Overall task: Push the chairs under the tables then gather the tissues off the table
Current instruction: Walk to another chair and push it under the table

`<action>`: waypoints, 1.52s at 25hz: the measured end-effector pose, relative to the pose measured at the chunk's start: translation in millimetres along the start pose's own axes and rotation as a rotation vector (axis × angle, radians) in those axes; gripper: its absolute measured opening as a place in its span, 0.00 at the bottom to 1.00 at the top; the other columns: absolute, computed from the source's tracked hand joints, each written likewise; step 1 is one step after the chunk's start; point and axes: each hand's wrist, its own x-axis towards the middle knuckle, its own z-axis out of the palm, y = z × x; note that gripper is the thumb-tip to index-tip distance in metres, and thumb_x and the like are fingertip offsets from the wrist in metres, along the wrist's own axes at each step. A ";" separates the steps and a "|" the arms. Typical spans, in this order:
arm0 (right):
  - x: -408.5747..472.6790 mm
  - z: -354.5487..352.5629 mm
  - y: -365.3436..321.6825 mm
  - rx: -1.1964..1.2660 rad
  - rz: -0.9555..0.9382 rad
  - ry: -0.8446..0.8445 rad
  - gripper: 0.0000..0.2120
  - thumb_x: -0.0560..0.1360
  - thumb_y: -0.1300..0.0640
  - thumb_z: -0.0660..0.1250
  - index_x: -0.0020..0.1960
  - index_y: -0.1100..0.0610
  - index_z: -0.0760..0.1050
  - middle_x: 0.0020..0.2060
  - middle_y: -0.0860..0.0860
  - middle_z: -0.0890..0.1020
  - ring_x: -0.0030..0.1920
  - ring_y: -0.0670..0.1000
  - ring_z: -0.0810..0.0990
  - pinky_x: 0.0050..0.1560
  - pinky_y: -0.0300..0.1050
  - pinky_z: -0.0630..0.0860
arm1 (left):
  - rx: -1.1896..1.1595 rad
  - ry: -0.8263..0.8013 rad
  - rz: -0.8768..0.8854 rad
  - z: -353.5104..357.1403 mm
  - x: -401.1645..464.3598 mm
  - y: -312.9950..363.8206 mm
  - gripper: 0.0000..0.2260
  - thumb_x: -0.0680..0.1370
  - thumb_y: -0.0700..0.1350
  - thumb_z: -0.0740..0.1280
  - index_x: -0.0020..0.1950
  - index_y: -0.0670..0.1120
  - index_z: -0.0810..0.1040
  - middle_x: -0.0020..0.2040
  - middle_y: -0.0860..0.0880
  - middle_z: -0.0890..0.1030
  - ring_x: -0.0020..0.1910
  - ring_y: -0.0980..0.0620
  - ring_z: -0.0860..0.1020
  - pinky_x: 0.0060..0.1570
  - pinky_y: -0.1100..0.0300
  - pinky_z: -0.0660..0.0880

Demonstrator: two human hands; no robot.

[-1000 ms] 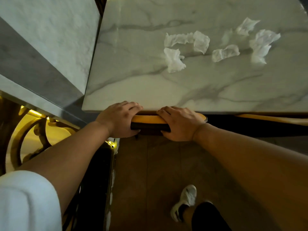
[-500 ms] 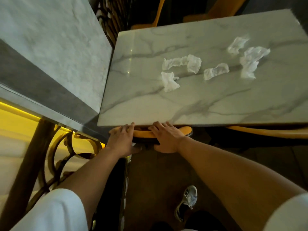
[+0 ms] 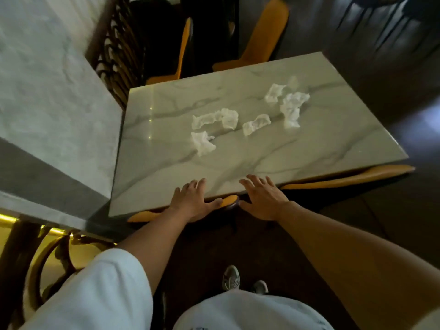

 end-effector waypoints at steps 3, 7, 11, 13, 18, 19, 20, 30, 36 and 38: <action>-35.5 -9.6 40.2 -0.009 0.197 0.078 0.36 0.81 0.35 0.55 0.82 0.51 0.51 0.82 0.56 0.52 0.82 0.59 0.49 0.80 0.63 0.43 | 0.037 -0.008 0.131 -6.7 23.1 43.9 0.51 0.67 0.80 0.46 0.81 0.49 0.52 0.79 0.43 0.61 0.76 0.42 0.62 0.72 0.40 0.61; -78.8 -9.2 70.6 0.095 0.442 0.141 0.37 0.81 0.32 0.52 0.83 0.49 0.48 0.83 0.55 0.46 0.82 0.58 0.41 0.79 0.64 0.39 | 0.081 -0.010 0.304 -9.7 44.6 104.8 0.46 0.72 0.77 0.50 0.82 0.51 0.49 0.81 0.43 0.56 0.79 0.42 0.56 0.75 0.40 0.56; -123.4 9.2 79.9 0.185 0.640 0.144 0.37 0.81 0.33 0.51 0.83 0.49 0.45 0.83 0.54 0.43 0.81 0.57 0.38 0.79 0.63 0.37 | 0.070 -0.027 0.508 2.2 51.6 162.5 0.44 0.74 0.75 0.55 0.81 0.50 0.52 0.80 0.44 0.59 0.78 0.43 0.59 0.74 0.43 0.61; -142.6 22.3 79.7 0.224 0.725 0.148 0.37 0.82 0.34 0.52 0.83 0.48 0.46 0.83 0.54 0.43 0.81 0.57 0.38 0.79 0.63 0.38 | 0.000 -0.040 0.629 16.5 48.3 182.4 0.42 0.75 0.73 0.58 0.81 0.50 0.55 0.78 0.46 0.63 0.76 0.45 0.63 0.72 0.45 0.66; -191.6 64.4 82.7 0.339 0.894 0.071 0.35 0.82 0.37 0.55 0.83 0.49 0.47 0.83 0.55 0.45 0.82 0.58 0.40 0.79 0.65 0.40 | 0.057 -0.244 0.814 66.7 25.0 216.3 0.40 0.75 0.71 0.60 0.81 0.54 0.54 0.80 0.48 0.60 0.77 0.46 0.62 0.72 0.45 0.66; -197.7 70.6 86.8 0.354 0.909 0.068 0.36 0.82 0.36 0.55 0.83 0.49 0.47 0.83 0.56 0.45 0.82 0.58 0.41 0.79 0.65 0.40 | 0.069 -0.282 0.793 72.9 23.0 222.0 0.40 0.75 0.71 0.60 0.81 0.55 0.53 0.80 0.48 0.59 0.78 0.46 0.60 0.73 0.44 0.65; -201.5 75.7 91.8 0.367 0.918 0.075 0.36 0.82 0.36 0.54 0.83 0.49 0.47 0.83 0.56 0.45 0.82 0.58 0.41 0.79 0.64 0.40 | 0.074 -0.297 0.765 76.7 23.4 226.9 0.40 0.75 0.71 0.60 0.81 0.55 0.53 0.81 0.48 0.58 0.78 0.45 0.59 0.74 0.43 0.63; -277.6 89.6 198.9 0.521 0.903 0.133 0.34 0.83 0.39 0.55 0.83 0.49 0.47 0.83 0.55 0.47 0.82 0.57 0.44 0.80 0.62 0.43 | 0.203 -0.316 0.613 102.1 26.4 370.2 0.41 0.76 0.70 0.62 0.82 0.54 0.49 0.82 0.47 0.52 0.80 0.43 0.54 0.76 0.42 0.59; -368.6 91.8 292.9 0.564 1.017 0.078 0.33 0.83 0.42 0.57 0.83 0.52 0.50 0.82 0.56 0.52 0.82 0.58 0.49 0.80 0.64 0.48 | 0.190 -0.276 0.607 107.6 5.5 477.2 0.38 0.79 0.65 0.62 0.82 0.51 0.50 0.82 0.45 0.54 0.80 0.43 0.54 0.76 0.44 0.59; -376.2 84.7 311.7 0.561 0.993 0.084 0.33 0.83 0.43 0.57 0.83 0.52 0.51 0.82 0.56 0.54 0.82 0.57 0.50 0.80 0.63 0.49 | 0.199 -0.283 0.597 107.8 5.7 495.1 0.38 0.79 0.65 0.61 0.82 0.51 0.50 0.82 0.45 0.54 0.80 0.43 0.54 0.76 0.44 0.59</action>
